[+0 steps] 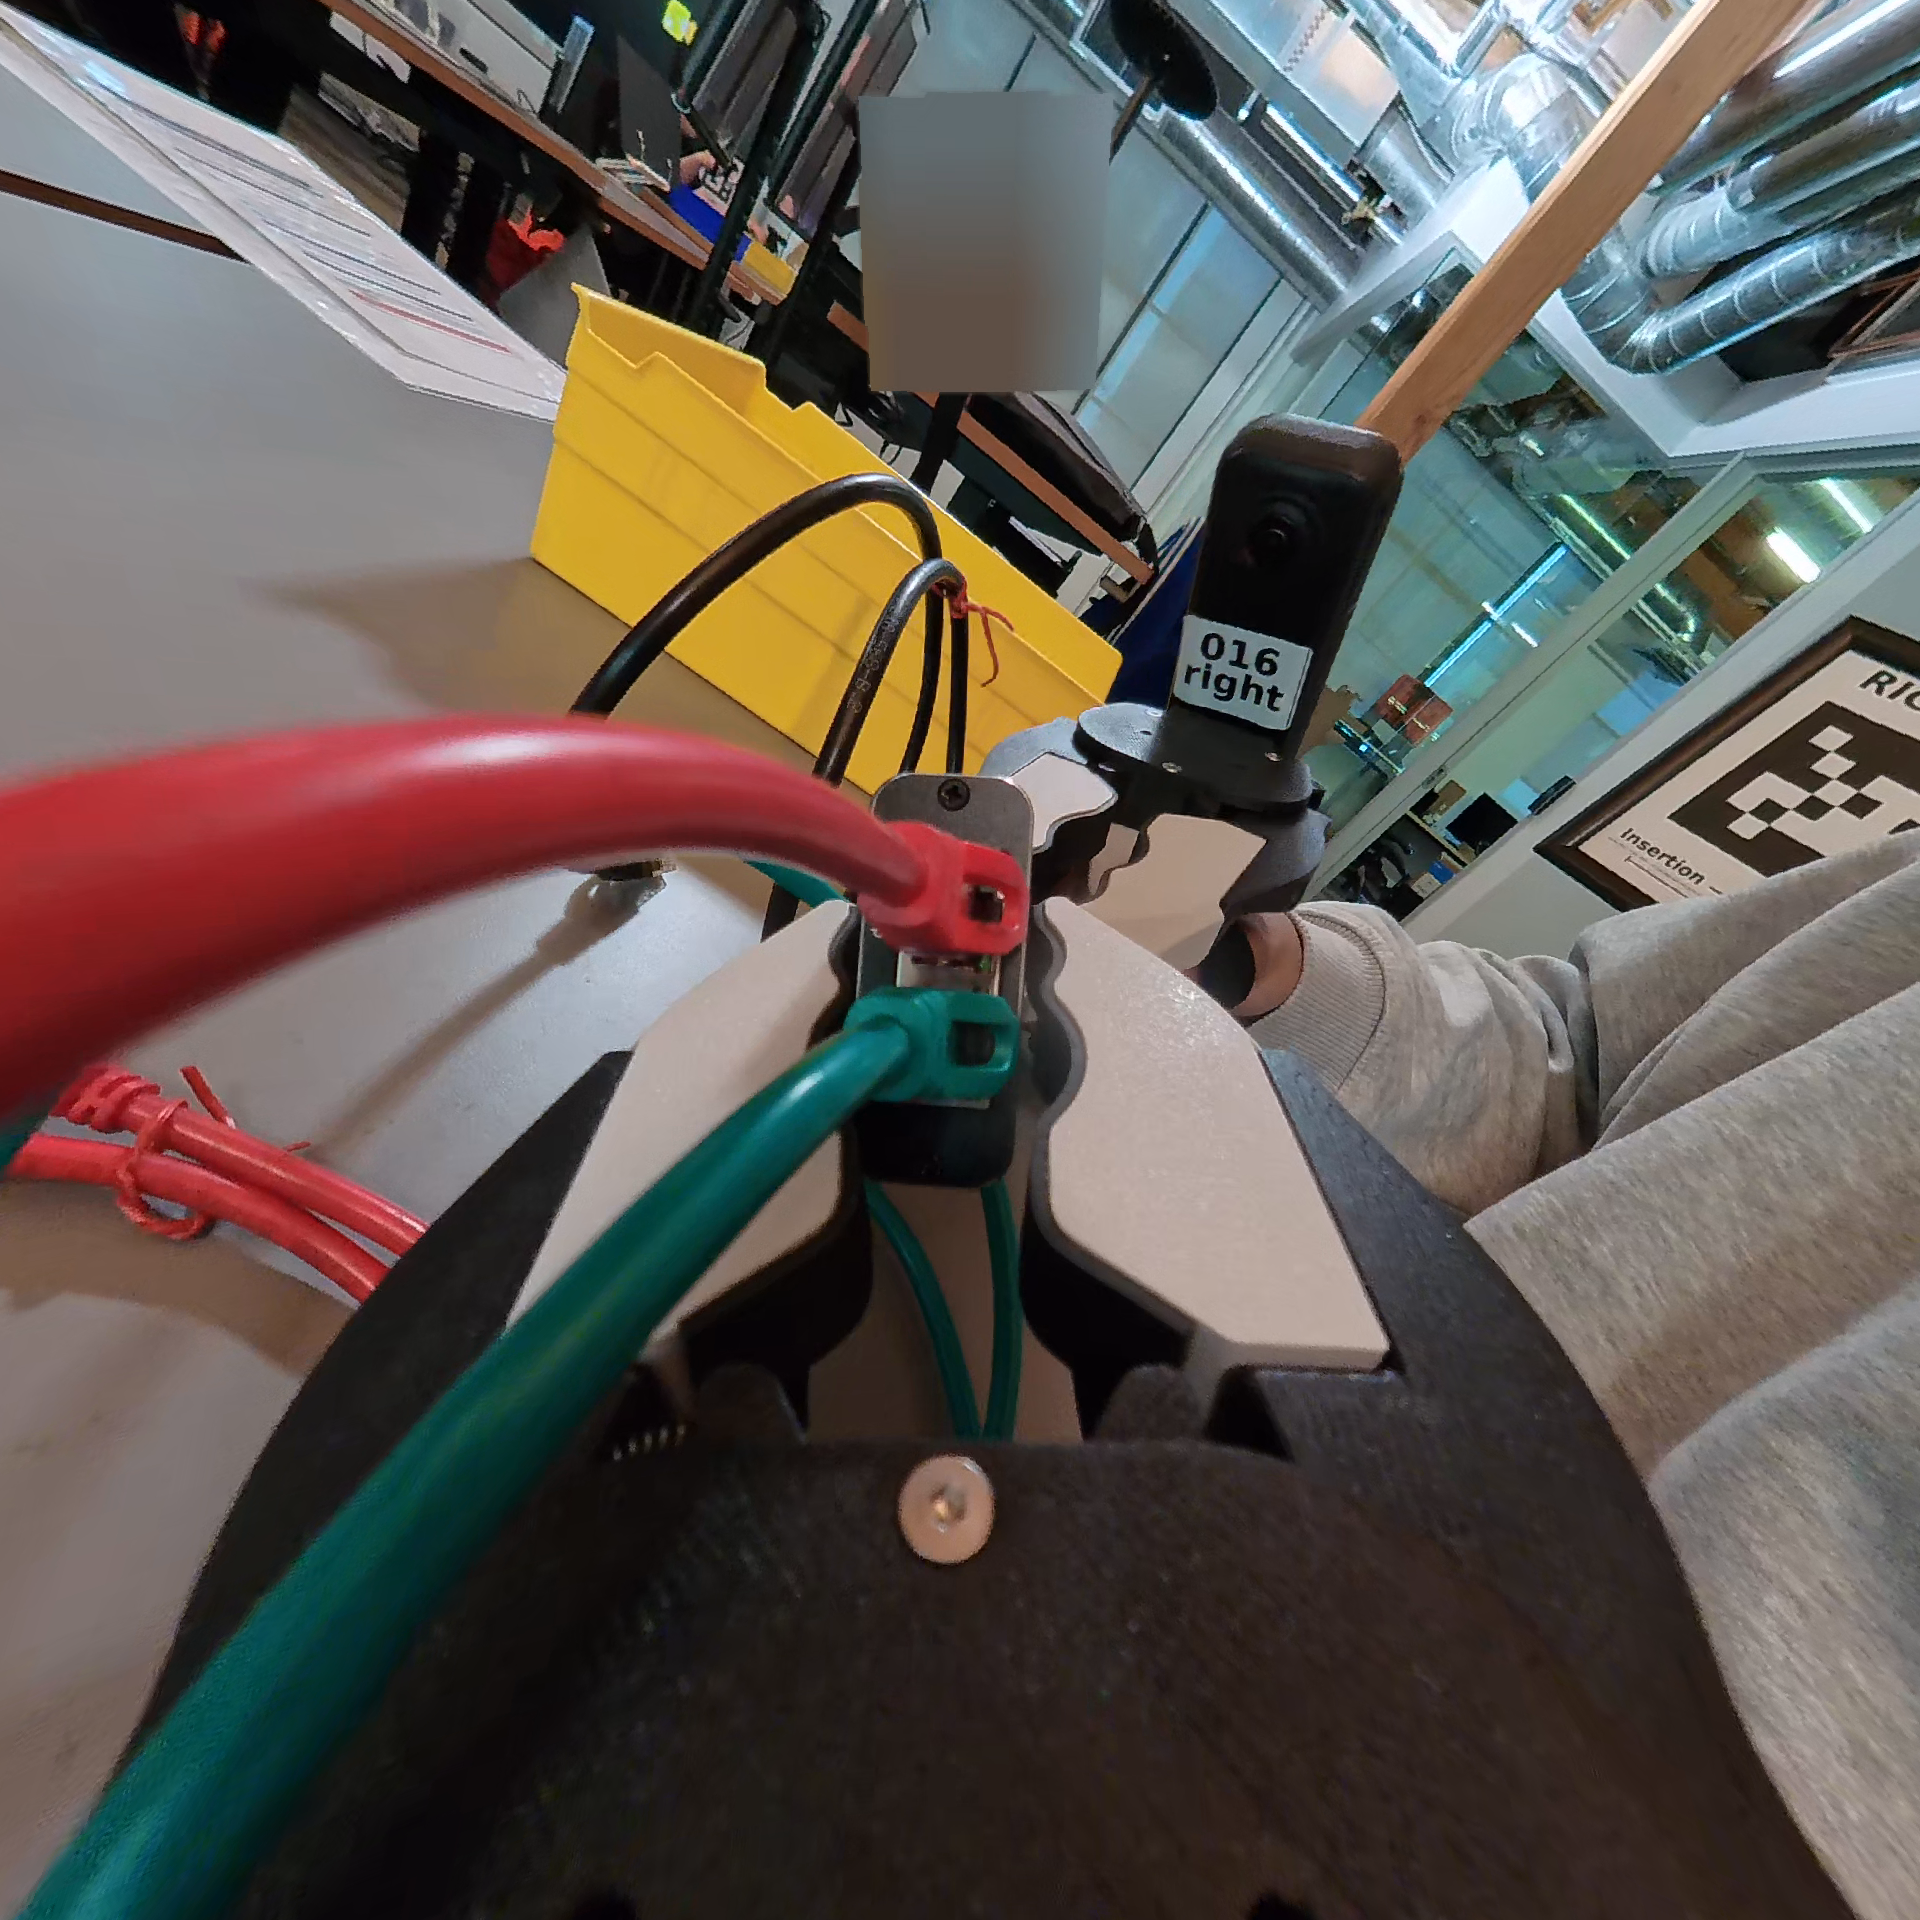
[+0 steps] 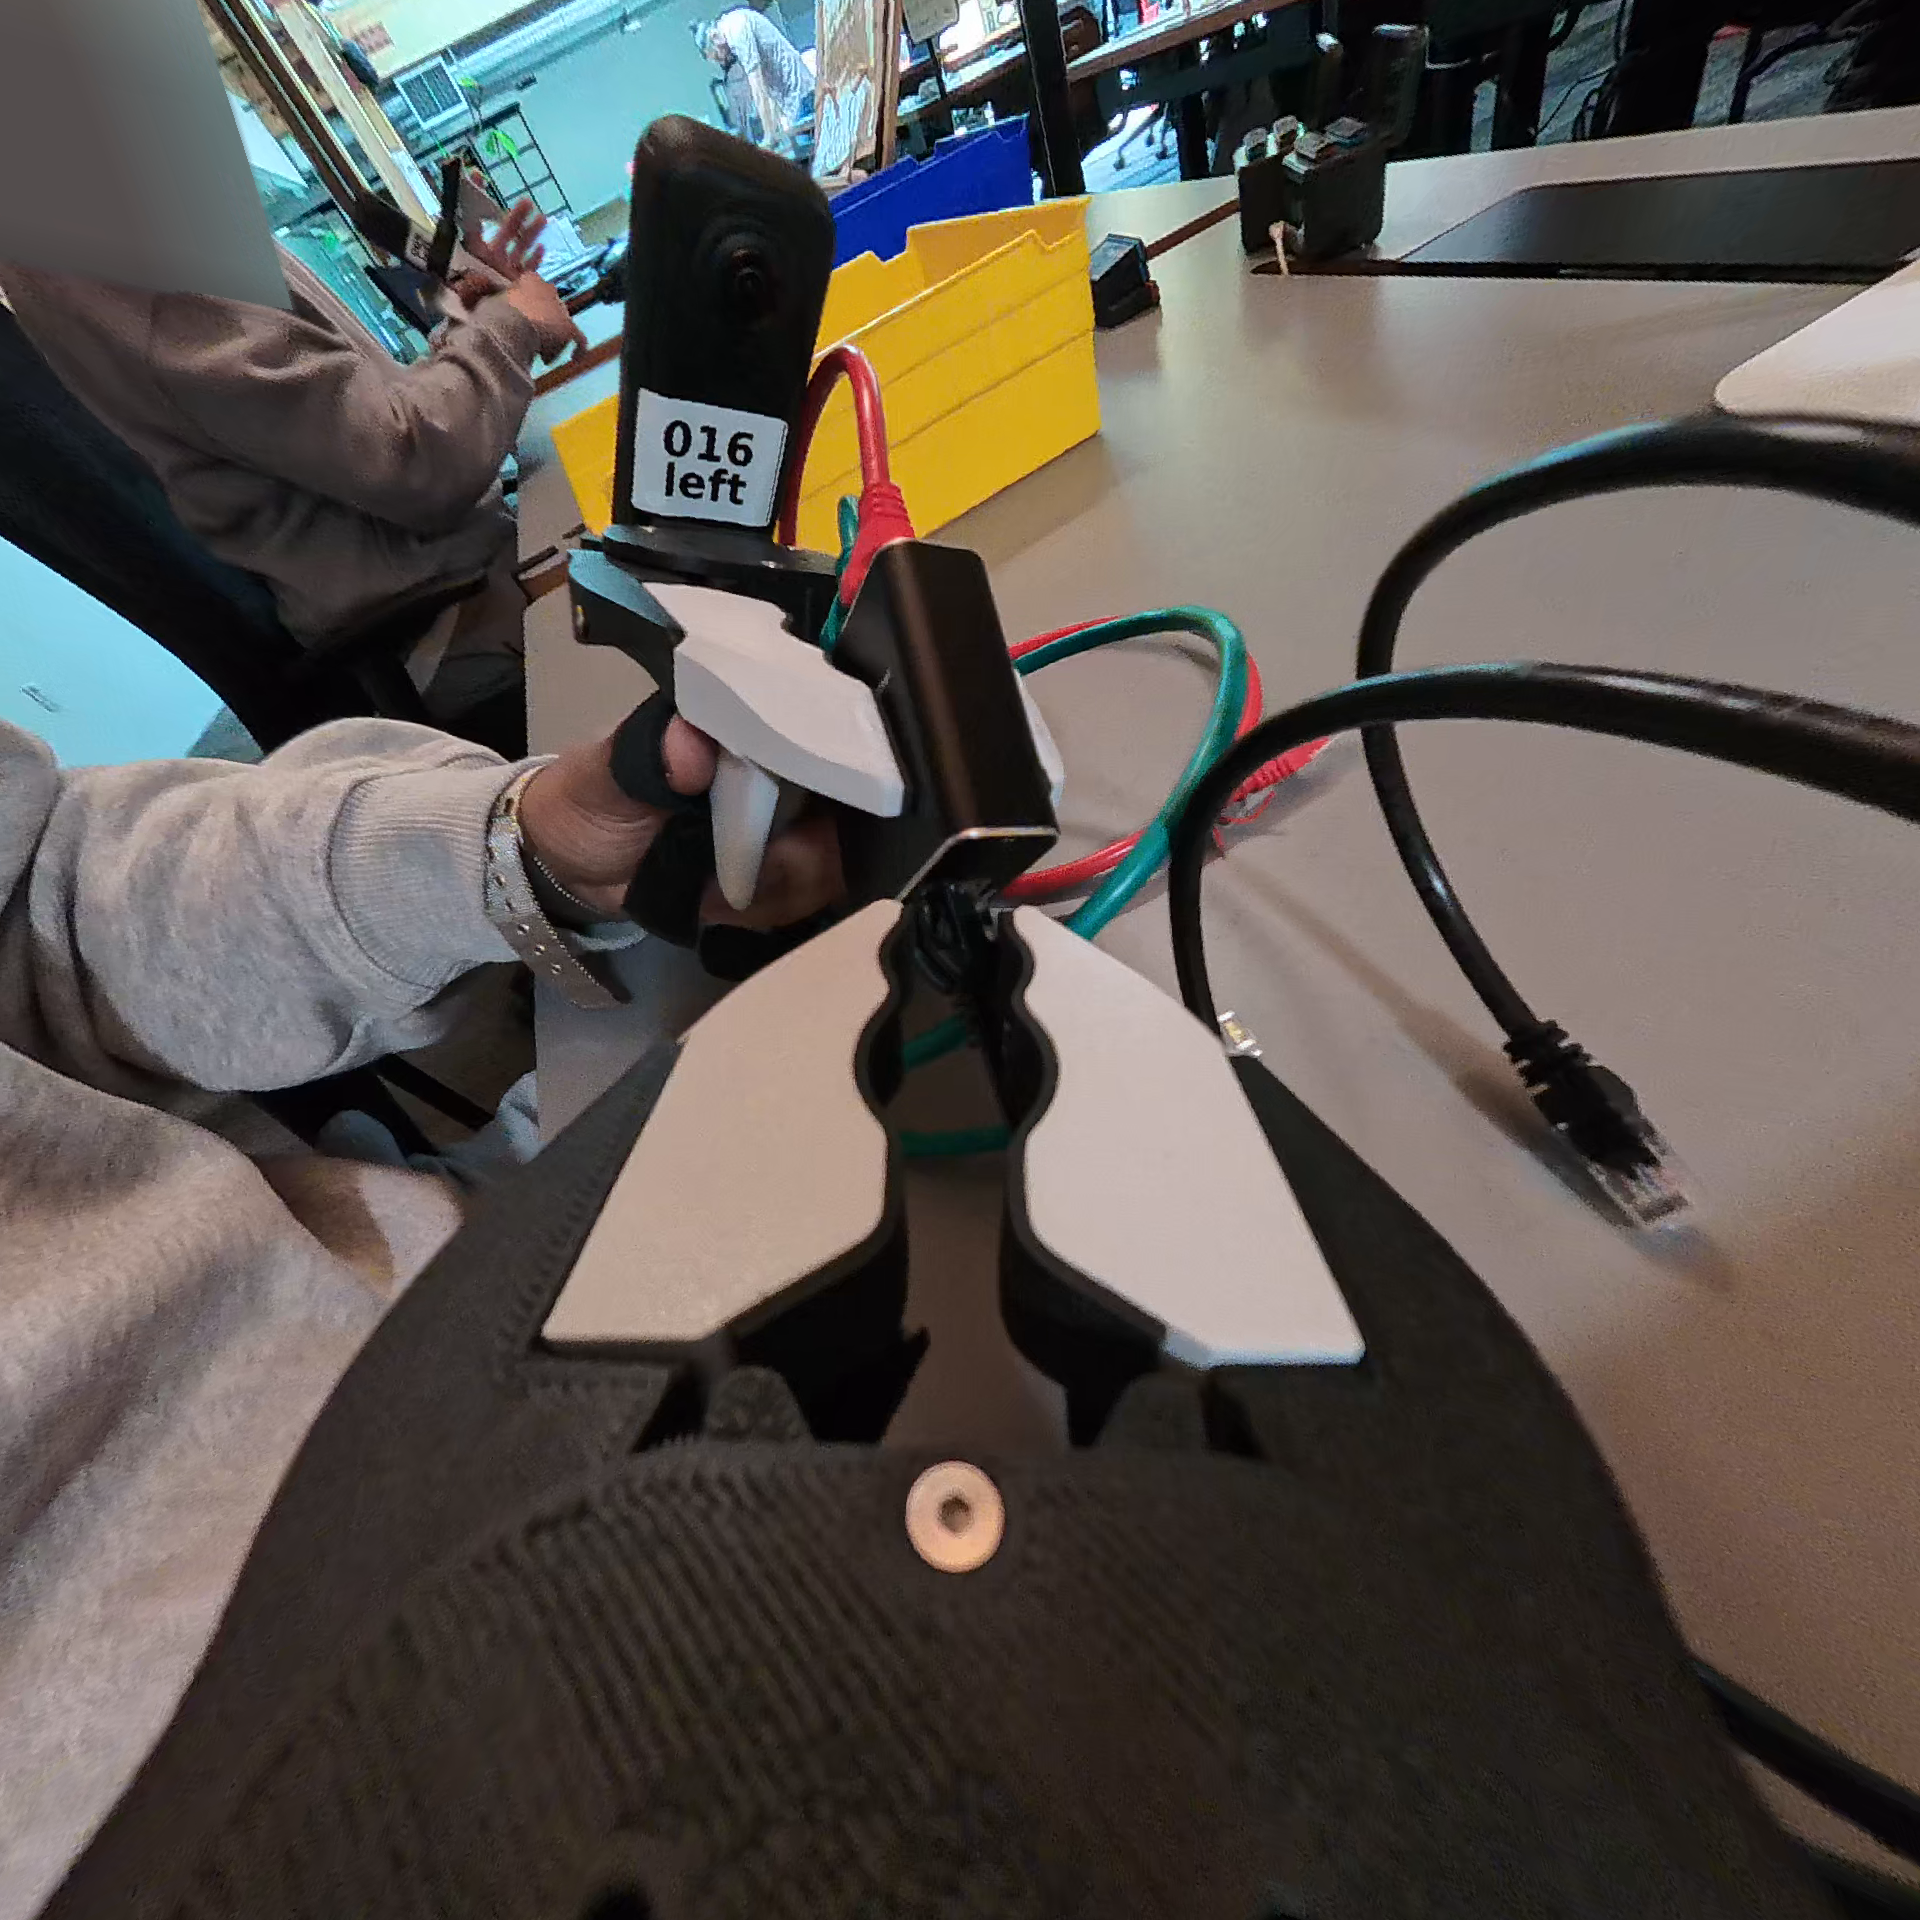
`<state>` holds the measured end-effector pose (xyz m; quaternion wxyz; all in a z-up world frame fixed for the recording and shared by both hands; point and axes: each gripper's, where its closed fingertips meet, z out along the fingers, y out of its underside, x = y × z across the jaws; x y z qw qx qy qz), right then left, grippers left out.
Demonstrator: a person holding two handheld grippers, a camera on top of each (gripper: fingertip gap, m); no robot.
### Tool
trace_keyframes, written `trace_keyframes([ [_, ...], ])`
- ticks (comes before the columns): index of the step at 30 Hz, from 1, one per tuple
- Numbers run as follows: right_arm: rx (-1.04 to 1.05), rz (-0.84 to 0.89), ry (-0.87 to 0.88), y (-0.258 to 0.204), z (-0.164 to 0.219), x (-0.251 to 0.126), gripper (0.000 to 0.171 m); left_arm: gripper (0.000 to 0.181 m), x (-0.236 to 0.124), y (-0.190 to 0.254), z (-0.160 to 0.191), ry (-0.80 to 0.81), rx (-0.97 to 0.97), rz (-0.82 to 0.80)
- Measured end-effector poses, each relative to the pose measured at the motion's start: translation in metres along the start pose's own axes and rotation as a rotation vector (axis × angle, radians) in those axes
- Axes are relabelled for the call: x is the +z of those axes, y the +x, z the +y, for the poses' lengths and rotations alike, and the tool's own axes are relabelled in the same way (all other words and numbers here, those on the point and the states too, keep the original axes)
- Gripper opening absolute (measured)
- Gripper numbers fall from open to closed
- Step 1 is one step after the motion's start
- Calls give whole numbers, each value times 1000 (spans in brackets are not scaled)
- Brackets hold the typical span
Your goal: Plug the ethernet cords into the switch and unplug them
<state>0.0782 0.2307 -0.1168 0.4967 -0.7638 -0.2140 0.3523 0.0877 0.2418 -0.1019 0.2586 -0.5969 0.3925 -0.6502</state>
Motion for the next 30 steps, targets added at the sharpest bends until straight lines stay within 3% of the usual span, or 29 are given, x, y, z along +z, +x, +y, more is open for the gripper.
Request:
trace_keyframes([
  [13,-47,93,-33,4,-1,0,13,26,0,-1,-1,5,-9,-4],
  [14,-28,119,-22,8,-2,-3,12,25,0,-1,-1,6,-8,-8],
  [15,-25,183,-28,19,-2,-9,0,25,-1,-3,1,0,-8,-20],
  [17,-31,256,-40,42,-1,-20,0,25,-4,13,-9,74,-34,86],
  [20,62,190,68,39,-15,-28,0,26,-9,-1,-13,106,-100,32],
  [27,-30,23,113,4,-18,-13,0,26,-15,-5,-20,152,-152,65],
  [28,-30,1,115,0,-18,-11,19,26,-14,-4,-19,144,-143,62],
  [30,-16,-25,100,-4,-15,-7,32,25,-12,-3,-17,128,-124,58],
])
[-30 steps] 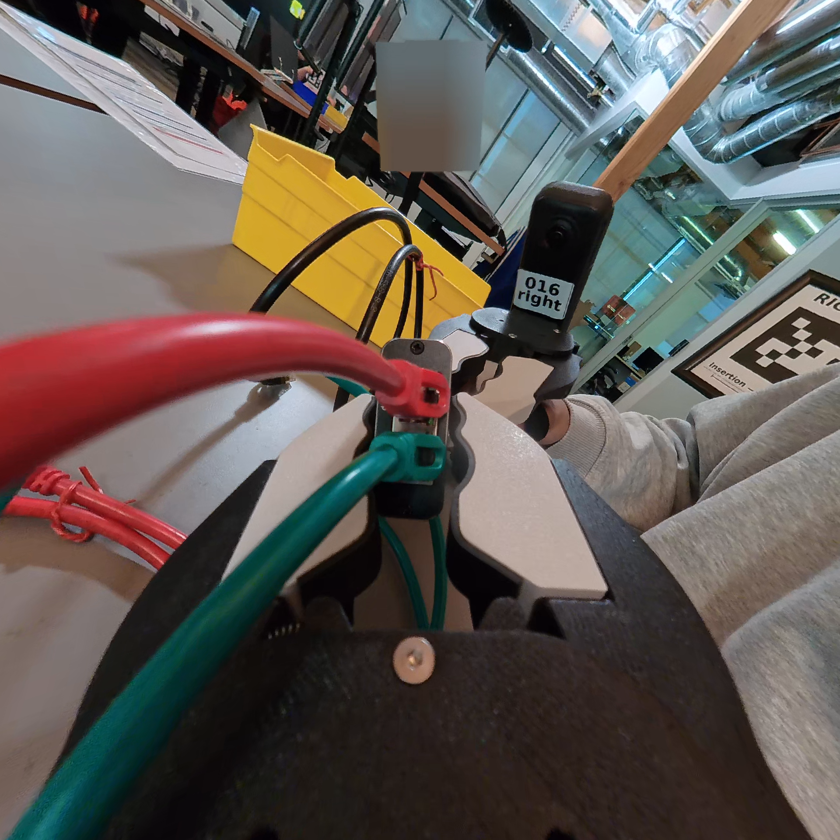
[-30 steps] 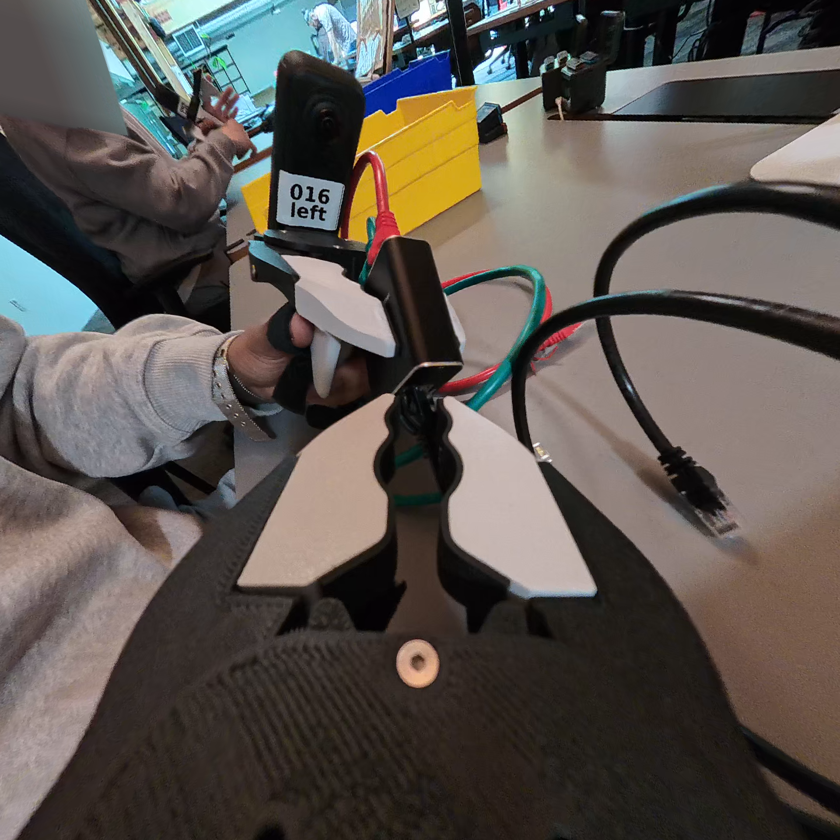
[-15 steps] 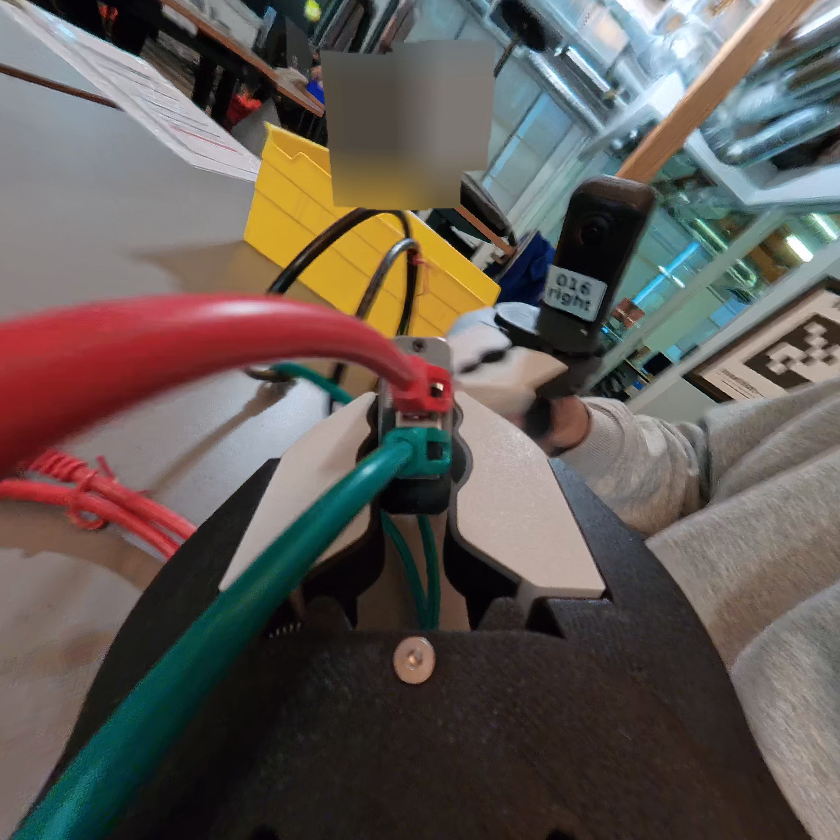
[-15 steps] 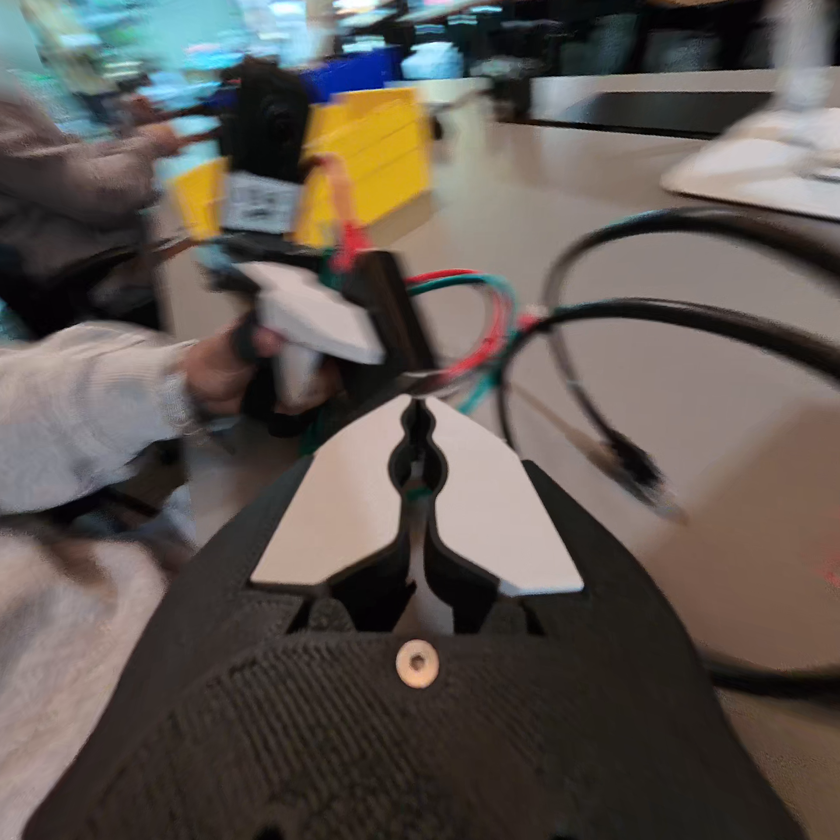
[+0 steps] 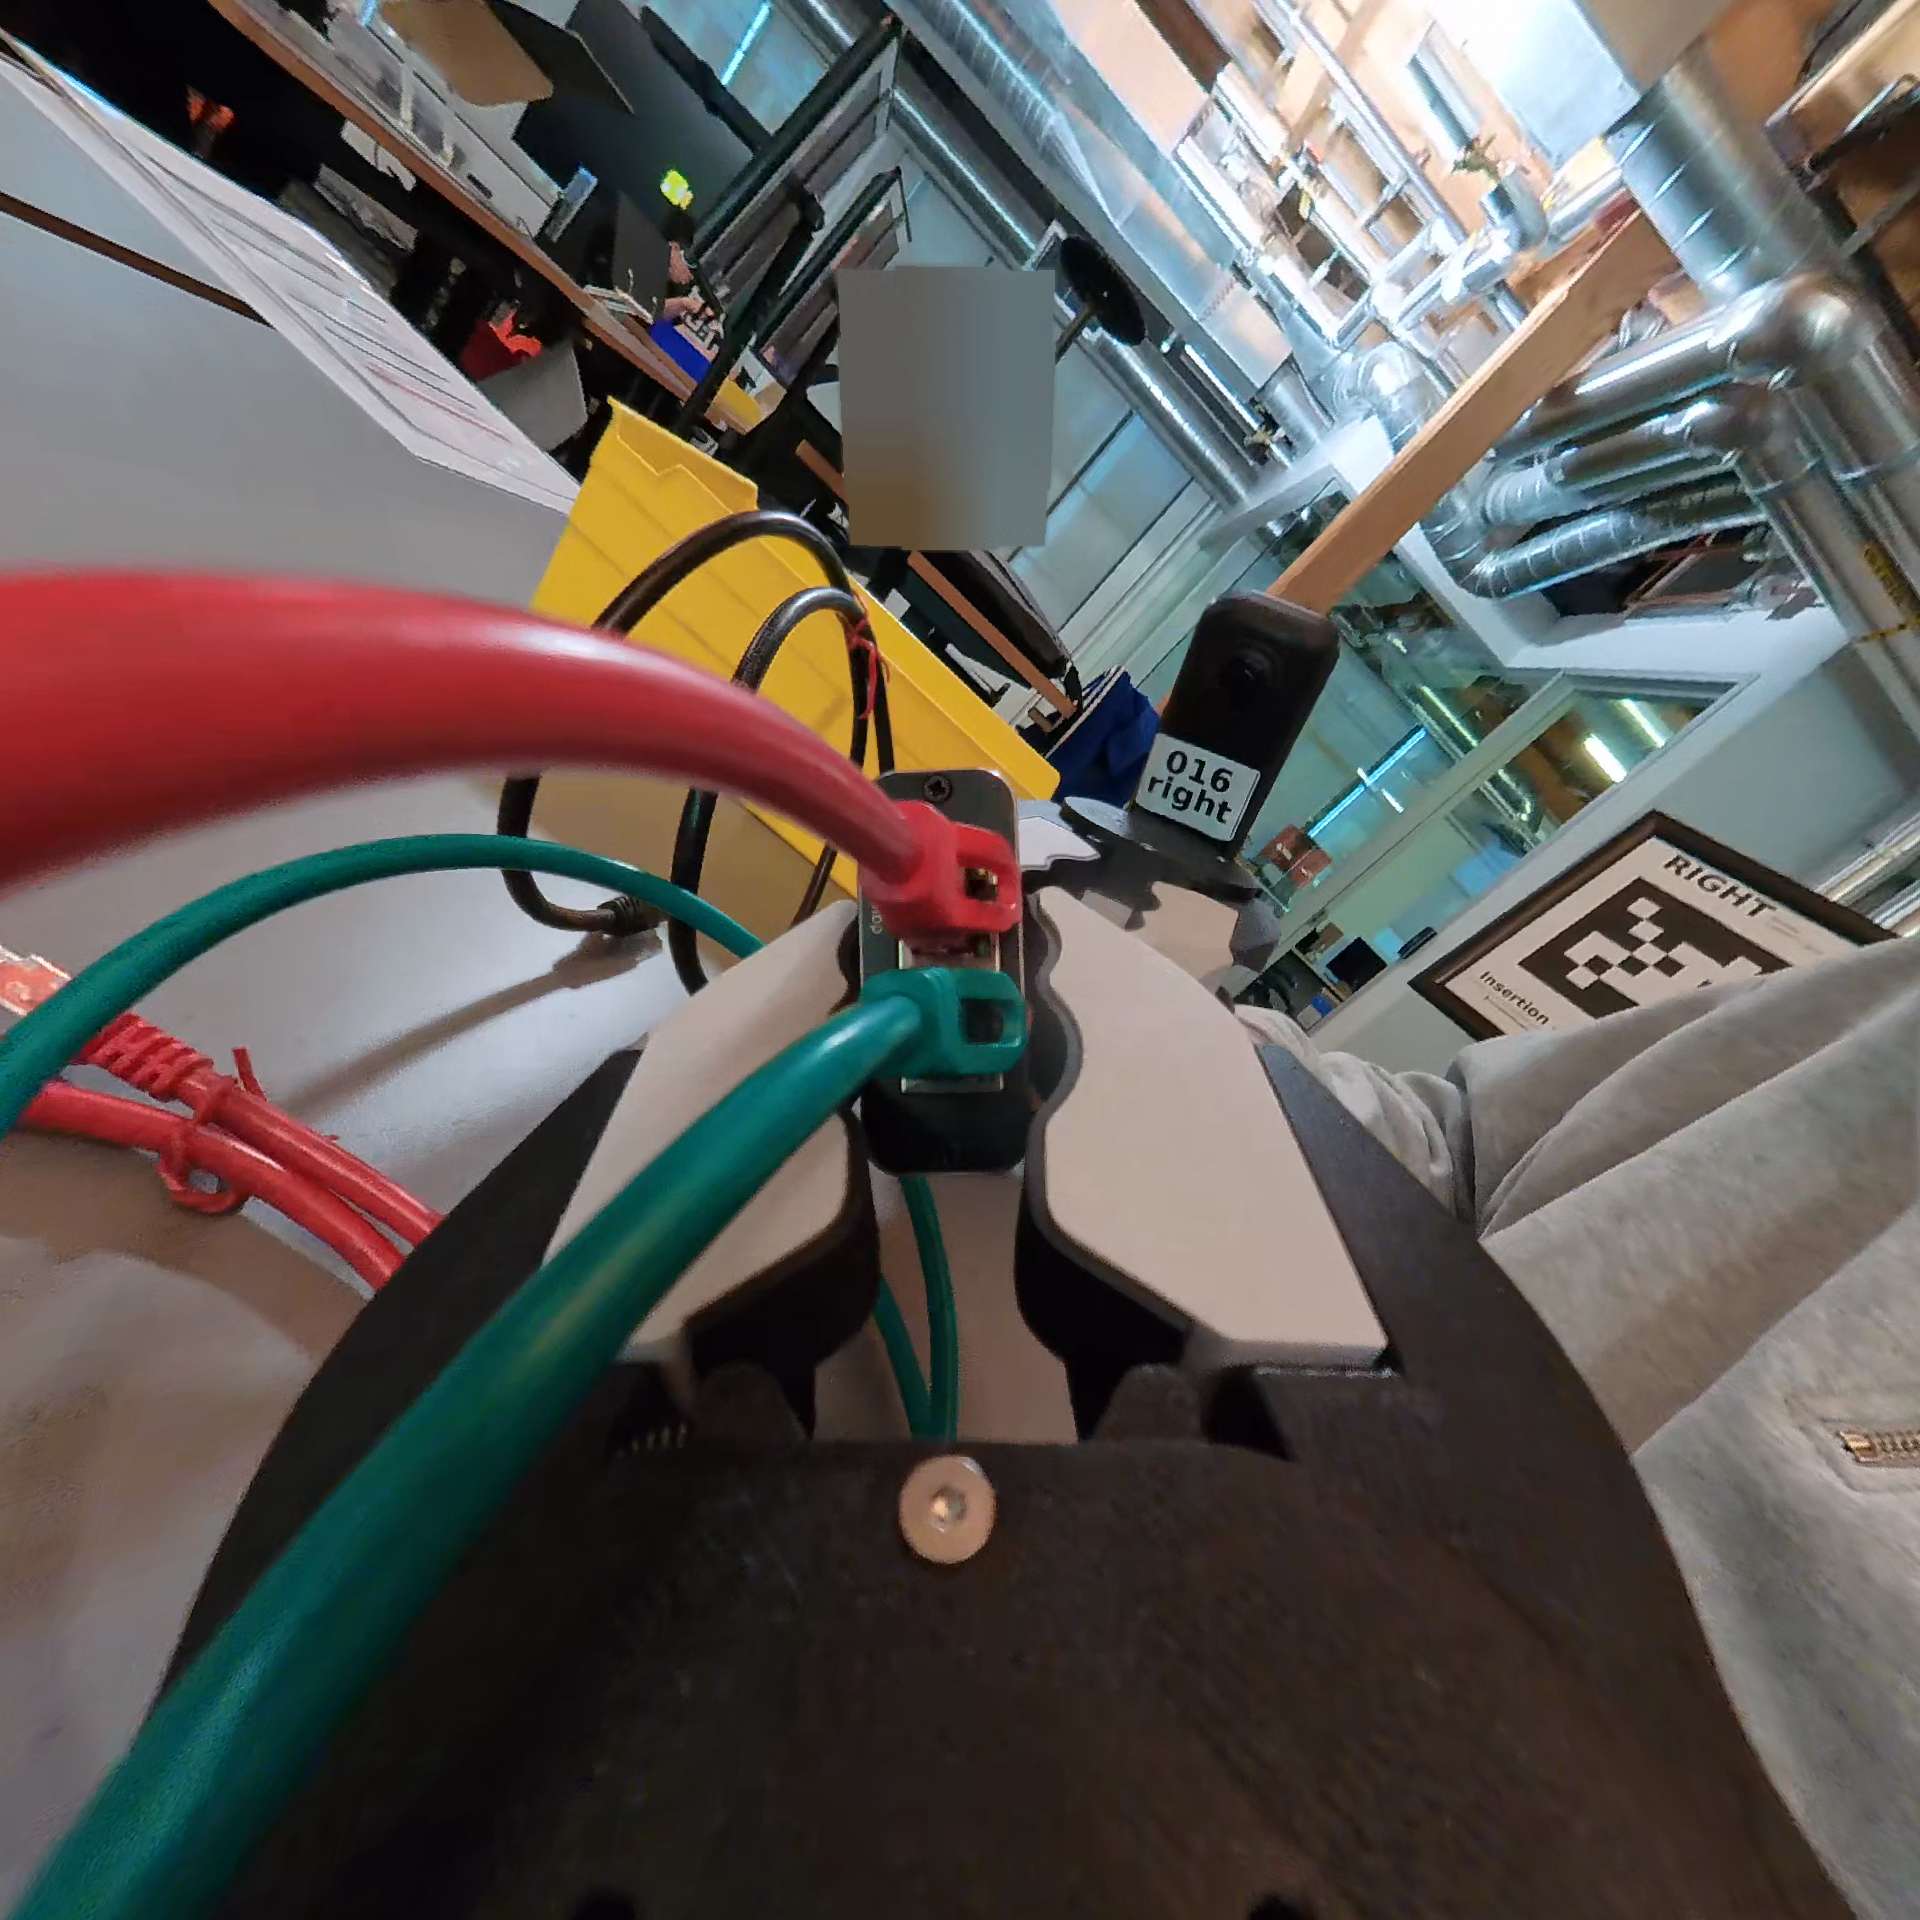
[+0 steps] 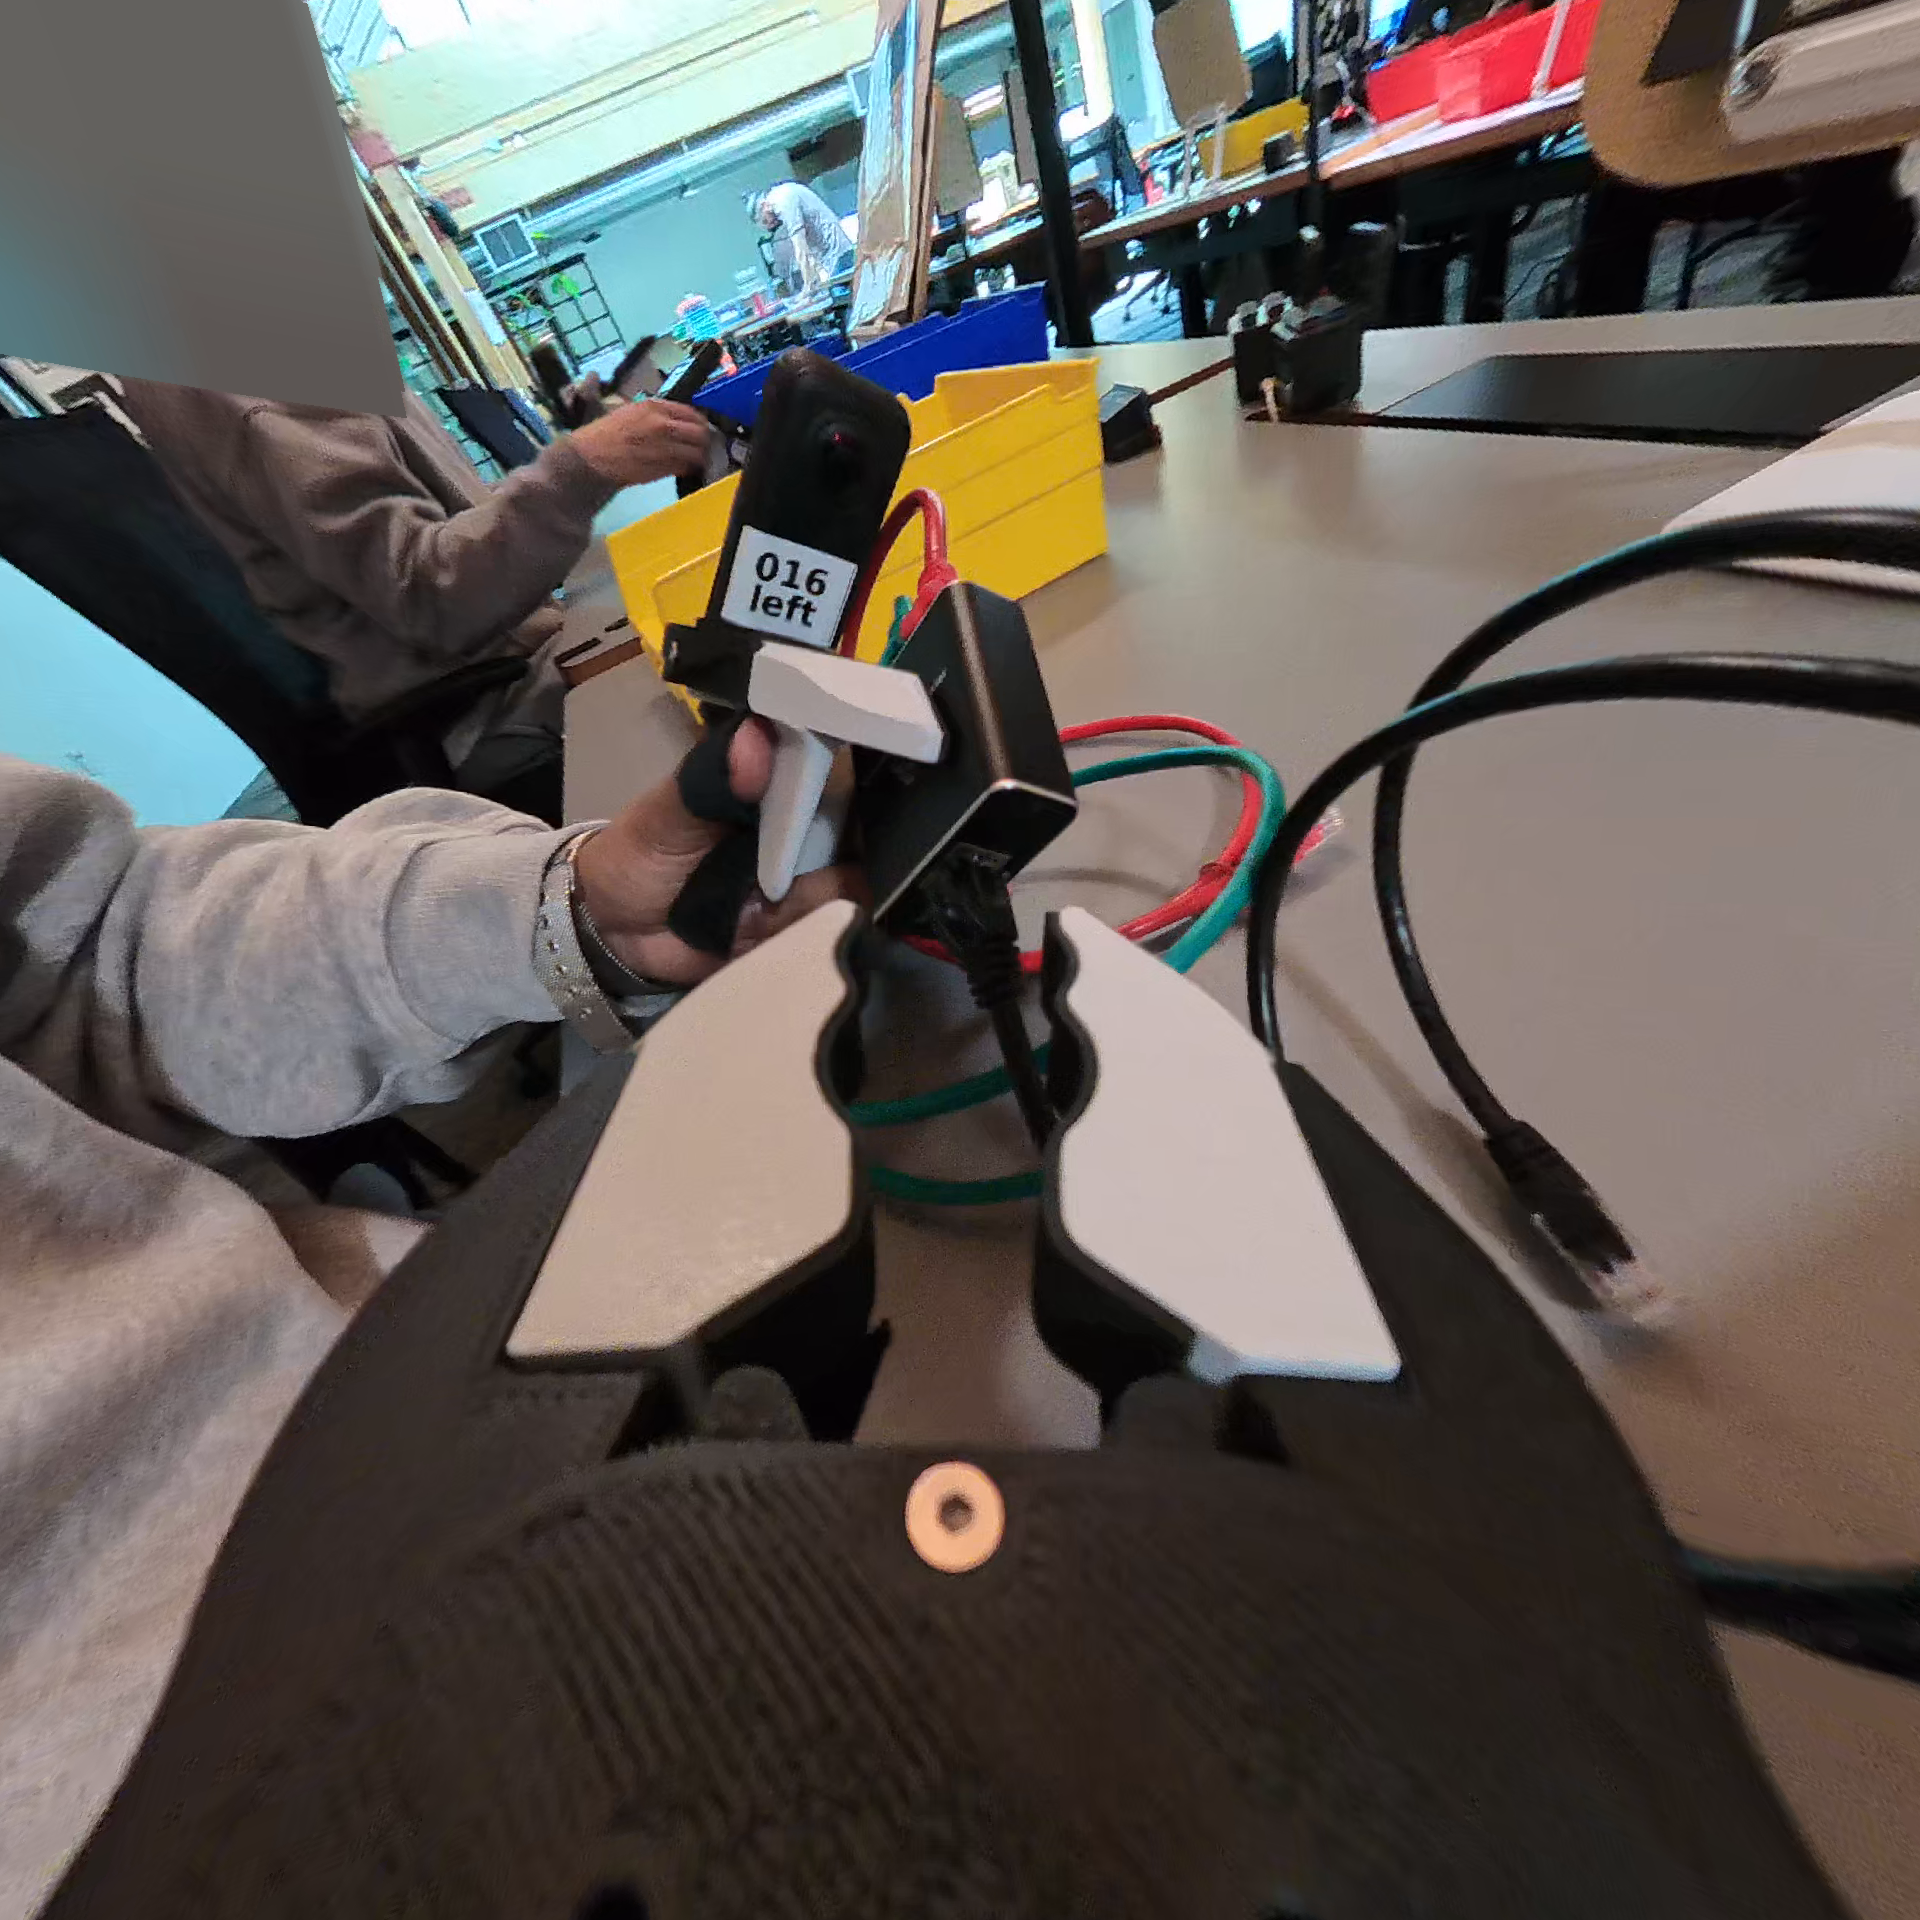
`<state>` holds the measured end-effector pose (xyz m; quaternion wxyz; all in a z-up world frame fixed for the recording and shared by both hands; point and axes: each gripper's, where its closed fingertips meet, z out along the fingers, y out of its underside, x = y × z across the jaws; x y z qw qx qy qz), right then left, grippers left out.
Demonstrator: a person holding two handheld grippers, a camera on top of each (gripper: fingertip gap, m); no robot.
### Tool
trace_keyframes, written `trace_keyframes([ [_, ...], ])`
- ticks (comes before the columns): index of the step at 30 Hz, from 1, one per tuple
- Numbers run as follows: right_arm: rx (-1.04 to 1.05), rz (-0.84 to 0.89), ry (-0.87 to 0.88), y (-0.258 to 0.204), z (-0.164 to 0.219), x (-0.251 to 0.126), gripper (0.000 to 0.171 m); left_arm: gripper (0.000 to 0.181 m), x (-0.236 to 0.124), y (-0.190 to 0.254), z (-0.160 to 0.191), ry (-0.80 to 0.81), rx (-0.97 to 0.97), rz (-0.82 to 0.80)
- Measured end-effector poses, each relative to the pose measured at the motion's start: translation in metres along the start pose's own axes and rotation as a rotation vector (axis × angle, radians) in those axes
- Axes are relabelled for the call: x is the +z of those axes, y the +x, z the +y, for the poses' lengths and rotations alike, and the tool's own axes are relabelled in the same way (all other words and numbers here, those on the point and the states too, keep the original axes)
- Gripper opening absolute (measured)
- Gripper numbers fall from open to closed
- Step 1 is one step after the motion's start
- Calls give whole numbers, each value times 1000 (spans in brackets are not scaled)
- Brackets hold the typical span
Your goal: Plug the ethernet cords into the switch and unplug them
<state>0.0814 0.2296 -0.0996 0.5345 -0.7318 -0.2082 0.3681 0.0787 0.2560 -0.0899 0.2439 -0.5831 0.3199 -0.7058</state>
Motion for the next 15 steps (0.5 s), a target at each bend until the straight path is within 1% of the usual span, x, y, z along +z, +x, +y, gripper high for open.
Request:
trace_keyframes([
  [3,-4,0,-10,-1,2,1,33,25,2,4,5,-34,27,16],
  [5,-6,-10,-24,-2,4,1,30,26,5,10,9,-59,55,41],
  [9,51,-70,-101,-6,17,4,18,26,9,13,16,-103,107,31],
  [15,78,-101,-79,-8,13,2,17,26,9,14,15,-88,90,50],
])
